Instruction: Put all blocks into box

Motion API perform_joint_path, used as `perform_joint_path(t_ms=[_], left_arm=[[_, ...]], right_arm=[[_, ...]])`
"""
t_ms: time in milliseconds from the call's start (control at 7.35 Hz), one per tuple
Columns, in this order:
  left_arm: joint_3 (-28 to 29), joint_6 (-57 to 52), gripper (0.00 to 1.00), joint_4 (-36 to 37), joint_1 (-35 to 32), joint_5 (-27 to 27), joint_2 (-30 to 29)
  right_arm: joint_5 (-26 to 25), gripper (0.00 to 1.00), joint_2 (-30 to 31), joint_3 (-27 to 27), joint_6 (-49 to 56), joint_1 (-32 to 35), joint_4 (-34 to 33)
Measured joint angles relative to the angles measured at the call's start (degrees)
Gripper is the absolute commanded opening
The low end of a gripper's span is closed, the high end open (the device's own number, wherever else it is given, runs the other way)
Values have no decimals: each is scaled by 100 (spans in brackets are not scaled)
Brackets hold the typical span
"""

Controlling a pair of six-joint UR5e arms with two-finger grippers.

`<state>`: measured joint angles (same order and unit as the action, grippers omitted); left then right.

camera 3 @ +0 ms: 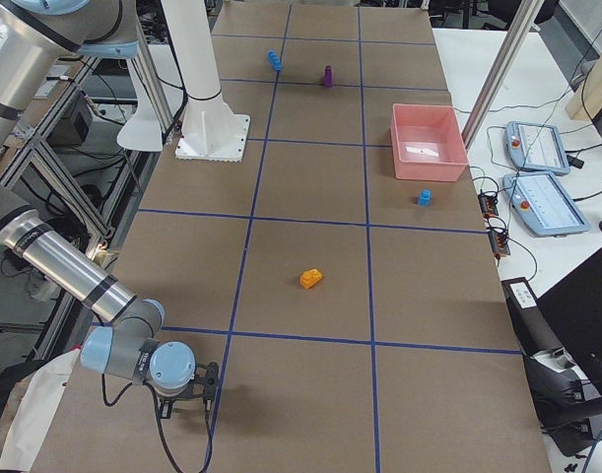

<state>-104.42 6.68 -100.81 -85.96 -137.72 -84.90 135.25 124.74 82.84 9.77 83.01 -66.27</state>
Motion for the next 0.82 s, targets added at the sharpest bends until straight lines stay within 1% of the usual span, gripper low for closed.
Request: perform_joint_path(t_ms=[272, 408, 545, 681, 817], left_arm=[[-1, 12, 100, 0, 1, -8, 0], [-5, 117, 100, -2, 36, -20, -8], [-12, 453, 100, -66, 168, -44, -27], [-16, 1015, 100, -307, 413, -72, -46], [-14, 1603, 100, -671, 671, -82, -36]], right_arm=[[17, 0, -4, -43, -21, 2, -4], [122, 0, -31, 39, -82, 3, 2], [298, 0, -121, 263, -311, 6, 2], [424, 0, -339, 597, -847, 10, -16], [483, 0, -697, 881, -1520, 12, -38]])
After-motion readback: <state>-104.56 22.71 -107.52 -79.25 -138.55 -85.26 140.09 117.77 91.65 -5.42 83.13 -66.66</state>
